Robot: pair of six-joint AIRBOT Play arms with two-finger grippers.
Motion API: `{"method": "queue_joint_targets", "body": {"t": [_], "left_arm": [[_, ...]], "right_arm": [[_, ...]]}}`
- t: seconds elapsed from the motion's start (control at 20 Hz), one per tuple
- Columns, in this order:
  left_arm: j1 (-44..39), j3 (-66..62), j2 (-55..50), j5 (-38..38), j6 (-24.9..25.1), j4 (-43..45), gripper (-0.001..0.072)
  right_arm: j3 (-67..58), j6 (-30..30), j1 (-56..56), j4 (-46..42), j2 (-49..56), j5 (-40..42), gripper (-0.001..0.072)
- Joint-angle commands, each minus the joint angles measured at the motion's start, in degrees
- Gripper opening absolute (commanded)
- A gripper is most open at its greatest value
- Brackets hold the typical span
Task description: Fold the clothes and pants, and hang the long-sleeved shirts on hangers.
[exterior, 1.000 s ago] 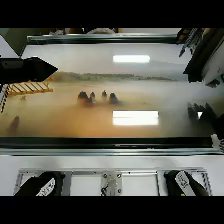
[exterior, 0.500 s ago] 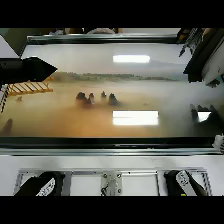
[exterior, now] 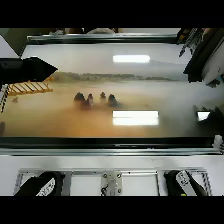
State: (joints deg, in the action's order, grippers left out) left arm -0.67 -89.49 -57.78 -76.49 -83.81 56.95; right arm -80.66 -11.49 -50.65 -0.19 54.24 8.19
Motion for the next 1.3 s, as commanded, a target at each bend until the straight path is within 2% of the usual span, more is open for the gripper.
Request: {"method": "queue_joint_targets", "body": {"t": [0.0,0.3,0.4,0.5,0.65,0.75,0.85,0.9,0.95,1.15,1.25], "left_arm": [[0.07,0.0,0.04,-0.02,0.04,0.02,0.0018],[0.07,0.0,0.04,0.02,0.07,0.07,0.0018],[0.07,0.0,0.04,0.04,0.2,0.07,0.0018],[0.07,0.0,0.04,0.04,0.87,0.04,0.0018],[0.07,0.0,0.04,0.04,0.87,0.04,0.0018],[0.07,0.0,0.04,0.0,0.87,0.02,0.0018],[0.07,0.0,0.04,0.0,0.87,0.02,0.0018],[0.04,0.0,0.04,-0.07,0.9,0.02,0.0018],[0.04,0.02,0.04,-0.33,0.9,0.02,0.0019],[0.04,0.13,0.0,-3.06,2.03,0.04,0.0019],[0.04,0.42,0.02,-3.54,2.27,0.02,0.0018]], "right_arm": [[0.04,-0.02,0.0,1.53,0.07,-0.52,0.0469],[0.11,-0.02,0.04,1.53,-1.68,-1.97,0.0467],[0.09,0.0,0.04,1.55,-4.17,-6.88,0.0467],[0.09,2.05,0.04,1.55,-7.1,-15.93,0.0467],[0.11,10.32,0.04,1.53,-10.1,-38.4,0.0467],[0.11,19.67,0.04,1.4,-10.01,-56.63,0.0467],[0.59,28.79,1.84,0.85,-8.76,-69.29,0.0467],[0.63,30.97,3.5,-0.26,-7.69,-74.25,0.0467],[0.63,33.05,6.43,-3.02,-6.45,-77.77,0.0466],[0.83,39.98,29.44,-19.82,-2.73,-78.07,0.0466],[0.83,43.36,41.92,-23.17,0.63,-78.07,0.0466]]}}
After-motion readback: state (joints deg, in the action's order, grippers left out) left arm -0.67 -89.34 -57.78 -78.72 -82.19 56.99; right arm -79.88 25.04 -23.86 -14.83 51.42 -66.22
